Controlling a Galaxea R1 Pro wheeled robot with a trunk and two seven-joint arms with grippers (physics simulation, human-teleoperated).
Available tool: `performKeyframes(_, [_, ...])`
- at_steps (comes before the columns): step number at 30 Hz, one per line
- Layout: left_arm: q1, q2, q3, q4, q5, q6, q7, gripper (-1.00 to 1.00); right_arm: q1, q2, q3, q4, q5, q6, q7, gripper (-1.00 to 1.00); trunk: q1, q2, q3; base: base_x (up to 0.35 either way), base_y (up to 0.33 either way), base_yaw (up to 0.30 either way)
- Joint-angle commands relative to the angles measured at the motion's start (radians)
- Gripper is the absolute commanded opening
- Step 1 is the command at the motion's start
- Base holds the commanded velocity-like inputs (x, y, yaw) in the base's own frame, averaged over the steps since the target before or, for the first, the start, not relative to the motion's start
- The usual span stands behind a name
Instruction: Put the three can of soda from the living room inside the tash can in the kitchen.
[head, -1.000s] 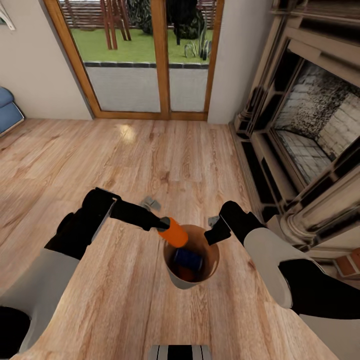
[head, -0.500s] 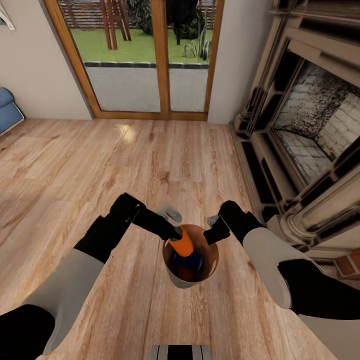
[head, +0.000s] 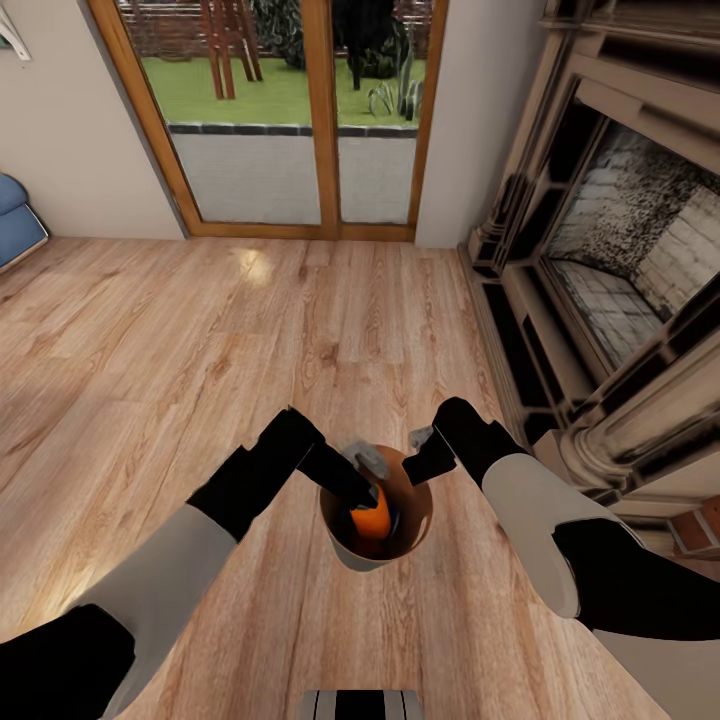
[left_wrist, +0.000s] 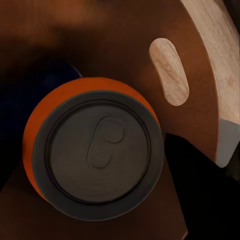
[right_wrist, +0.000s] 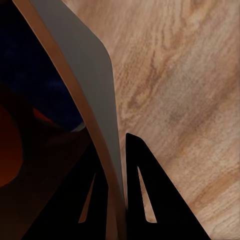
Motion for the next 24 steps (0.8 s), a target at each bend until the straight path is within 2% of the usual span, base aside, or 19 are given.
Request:
performKeyframes(1, [0.000, 0.000, -0.011, 0.001, -0.002, 0.000, -0.001, -1.00, 0.000, 0.000, -0.004, -0.001, -0.028, 0.014, 0.004, -1.00, 0.000, 0.000, 0.000, 0.000, 0.000, 0.000])
performKeyframes(3, [0.000, -0.002, -0.038, 0.003, -0.003, 0.000, 0.000, -1.00, 0.000, 0.001, -0.004, -0.009, -0.028, 0.023, 0.004, -1.00, 0.000, 0.000, 0.000, 0.000, 0.000, 0.000])
performKeyframes(5, [0.000, -0.002, -0.045, 0.008, -0.003, 0.000, 0.001, -1.00, 0.000, 0.001, -0.004, -0.011, -0.028, 0.023, 0.004, -1.00, 0.000, 0.000, 0.000, 0.000, 0.000, 0.000])
performKeyframes(17, [0.000, -0.001, -0.053, 0.063, -0.002, 0.000, 0.044, -1.00, 0.000, 0.001, -0.004, -0.014, -0.027, 0.023, 0.004, -1.00, 0.000, 0.000, 0.000, 0.000, 0.000, 0.000])
performKeyframes(18, [0.000, 0.000, -0.053, 0.063, -0.001, 0.000, 0.045, 1.00, 0.000, 0.002, -0.004, -0.014, -0.027, 0.023, 0.004, -1.00, 0.000, 0.000, 0.000, 0.000, 0.000, 0.000])
performKeyframes(24, [0.000, 0.001, -0.052, 0.060, -0.001, 0.000, 0.046, 1.00, 0.000, 0.001, -0.004, -0.014, -0.027, 0.023, 0.004, -1.00, 0.000, 0.000, 0.000, 0.000, 0.000, 0.000])
